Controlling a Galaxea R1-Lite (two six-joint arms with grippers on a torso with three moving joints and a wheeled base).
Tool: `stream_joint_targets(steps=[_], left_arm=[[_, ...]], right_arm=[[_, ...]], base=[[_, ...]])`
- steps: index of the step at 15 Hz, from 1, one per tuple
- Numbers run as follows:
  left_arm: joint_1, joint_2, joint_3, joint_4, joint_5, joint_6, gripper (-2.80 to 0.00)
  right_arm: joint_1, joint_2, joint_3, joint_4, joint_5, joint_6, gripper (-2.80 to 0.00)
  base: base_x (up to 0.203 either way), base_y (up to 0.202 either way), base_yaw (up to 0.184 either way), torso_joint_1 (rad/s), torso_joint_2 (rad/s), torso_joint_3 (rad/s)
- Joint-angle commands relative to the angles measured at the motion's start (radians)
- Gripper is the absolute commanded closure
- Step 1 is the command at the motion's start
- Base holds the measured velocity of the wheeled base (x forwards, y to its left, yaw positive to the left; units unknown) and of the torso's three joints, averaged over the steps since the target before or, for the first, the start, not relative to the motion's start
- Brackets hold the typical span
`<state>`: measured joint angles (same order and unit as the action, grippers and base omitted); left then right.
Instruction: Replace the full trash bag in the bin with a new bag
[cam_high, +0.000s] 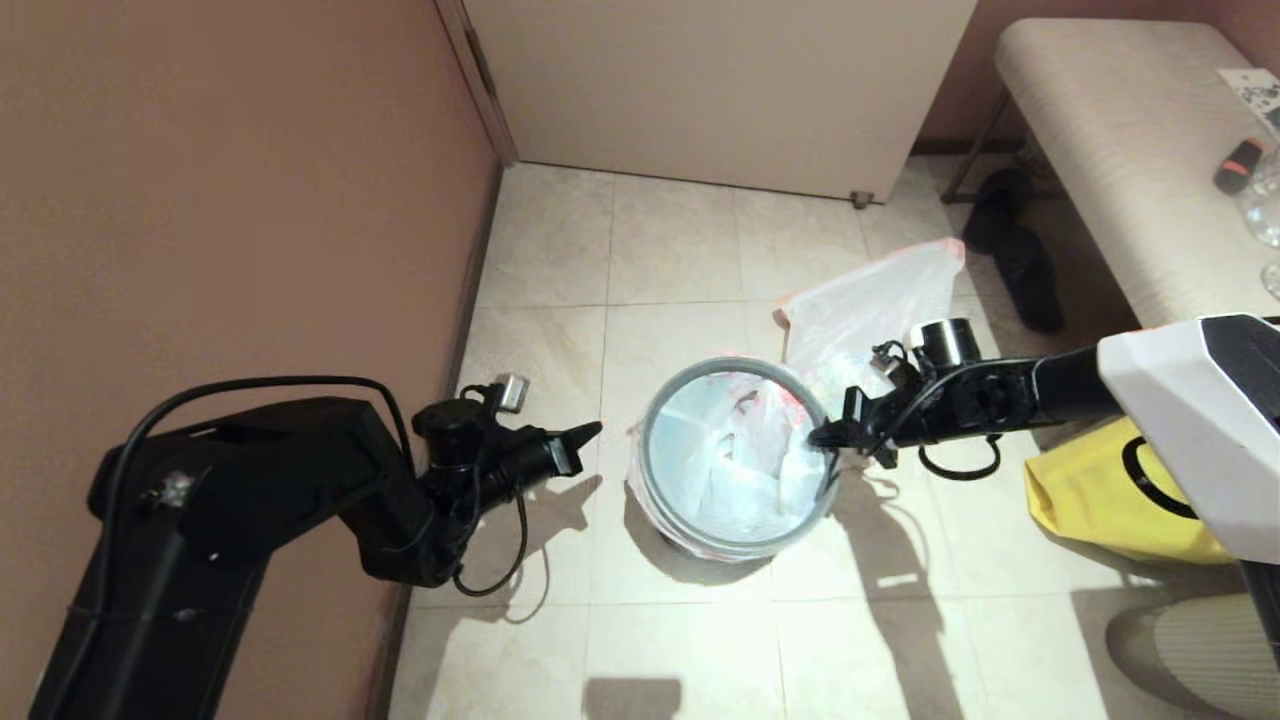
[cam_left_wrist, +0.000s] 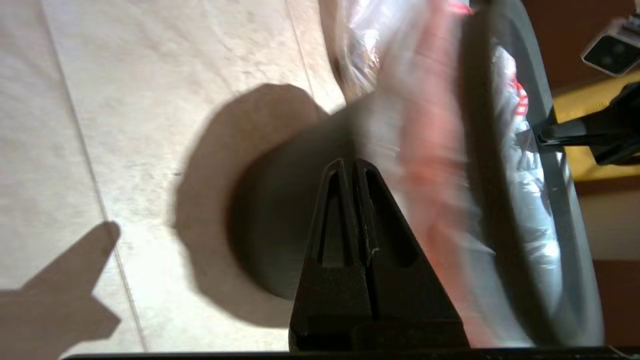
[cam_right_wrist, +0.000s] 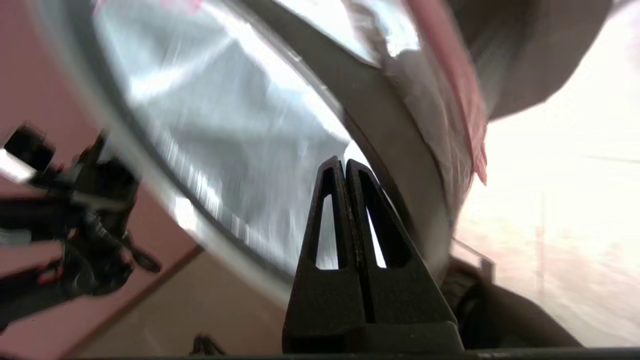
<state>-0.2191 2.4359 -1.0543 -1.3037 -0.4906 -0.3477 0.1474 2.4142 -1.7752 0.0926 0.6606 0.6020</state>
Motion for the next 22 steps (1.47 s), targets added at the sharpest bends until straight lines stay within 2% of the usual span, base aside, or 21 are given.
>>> stream_joint_targets(steps=[1, 4, 6, 9, 11, 15, 18, 22], left_arm=[[-0.003, -0.041, 0.024, -0.017, -0.002, -0.004, 0.00], [-0.054, -0.270, 0.292, -0.103, 0.044, 0.000, 0.00], [-0.078, -0.456, 0.442, -0.145, 0.073, 0.009, 0.00], [-0.100, -0.799, 0.606, -0.049, 0.129, 0.020, 0.00], [-0.118, -1.057, 0.675, 0.115, 0.161, 0.031, 0.00], [-0.126, -1.483, 0.726, 0.480, 0.237, 0.067, 0.00], [-0.012, -1.772, 0.737, 0.738, 0.279, 0.121, 0.00], [0.137, -2.151, 0.710, 1.167, 0.247, 0.147, 0.00]], right_arm=[[-0.013, -0.033, -0.016, 0.028, 0.007, 0.003, 0.00], [-0.038, -0.355, 0.093, 0.122, -0.028, -0.004, 0.00], [-0.042, -0.594, 0.166, 0.175, -0.097, -0.014, 0.00], [-0.035, -0.901, 0.236, 0.333, -0.187, -0.006, 0.00], [-0.036, -1.091, 0.313, 0.429, -0.236, -0.005, 0.00], [-0.066, -1.434, 0.550, 0.496, -0.287, -0.035, 0.00], [-0.121, -1.700, 0.651, 0.550, -0.298, -0.040, 0.00], [-0.166, -1.945, 0.698, 0.699, -0.306, -0.045, 0.00]], base=[[0.000, 0.000, 0.000, 0.000, 0.00, 0.000], [0.000, 0.000, 0.000, 0.000, 0.00, 0.000], [0.000, 0.000, 0.000, 0.000, 0.00, 0.000], [0.000, 0.000, 0.000, 0.000, 0.00, 0.000], [0.000, 0.000, 0.000, 0.000, 0.00, 0.000], [0.000, 0.000, 0.000, 0.000, 0.00, 0.000], [0.000, 0.000, 0.000, 0.000, 0.00, 0.000], [0.000, 0.000, 0.000, 0.000, 0.00, 0.000]])
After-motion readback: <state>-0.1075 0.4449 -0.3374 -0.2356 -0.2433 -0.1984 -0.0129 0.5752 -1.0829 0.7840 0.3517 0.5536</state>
